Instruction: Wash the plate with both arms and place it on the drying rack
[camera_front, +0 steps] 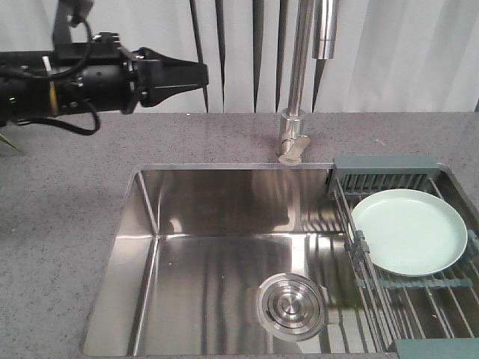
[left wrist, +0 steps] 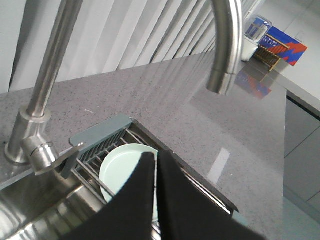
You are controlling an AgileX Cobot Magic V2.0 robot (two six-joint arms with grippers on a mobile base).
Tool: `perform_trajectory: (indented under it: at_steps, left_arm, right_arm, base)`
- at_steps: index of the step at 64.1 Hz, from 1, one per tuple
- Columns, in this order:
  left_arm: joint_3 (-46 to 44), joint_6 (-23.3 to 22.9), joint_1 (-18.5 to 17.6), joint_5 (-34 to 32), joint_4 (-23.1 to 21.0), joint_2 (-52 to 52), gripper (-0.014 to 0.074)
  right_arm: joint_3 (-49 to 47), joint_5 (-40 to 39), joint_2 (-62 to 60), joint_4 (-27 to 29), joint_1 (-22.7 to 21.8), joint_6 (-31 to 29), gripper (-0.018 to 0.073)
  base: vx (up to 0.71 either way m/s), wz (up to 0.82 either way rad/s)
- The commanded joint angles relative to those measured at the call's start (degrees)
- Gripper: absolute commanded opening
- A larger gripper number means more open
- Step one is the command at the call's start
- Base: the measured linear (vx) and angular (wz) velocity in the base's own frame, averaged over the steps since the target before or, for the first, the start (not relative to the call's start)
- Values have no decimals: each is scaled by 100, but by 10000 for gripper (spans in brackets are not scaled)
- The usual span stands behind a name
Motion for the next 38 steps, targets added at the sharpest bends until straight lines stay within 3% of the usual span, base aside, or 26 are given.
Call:
perform_trajectory:
  at_steps: [1, 12, 26, 38]
  left_arm:
    - [-691, -44, -221, 191, -386, 305, -6]
    - [-1644, -44, -774, 490, -477, 1521, -6]
    - [-2151, -44, -1212, 855, -590, 2318, -6]
    - [-2204, -44, -1455, 1138, -964, 2773, -6]
  right_arm:
    - [-110, -405, 101, 47, 0, 11, -6]
    - [-110, -406, 101, -37, 0, 11, -6]
    - [-110, -404, 101, -81, 0, 15, -6]
    - [-110, -404, 101, -139, 0, 15, -6]
  base:
    - [0, 0]
    - [0, 0]
    - [0, 0]
    - [0, 0]
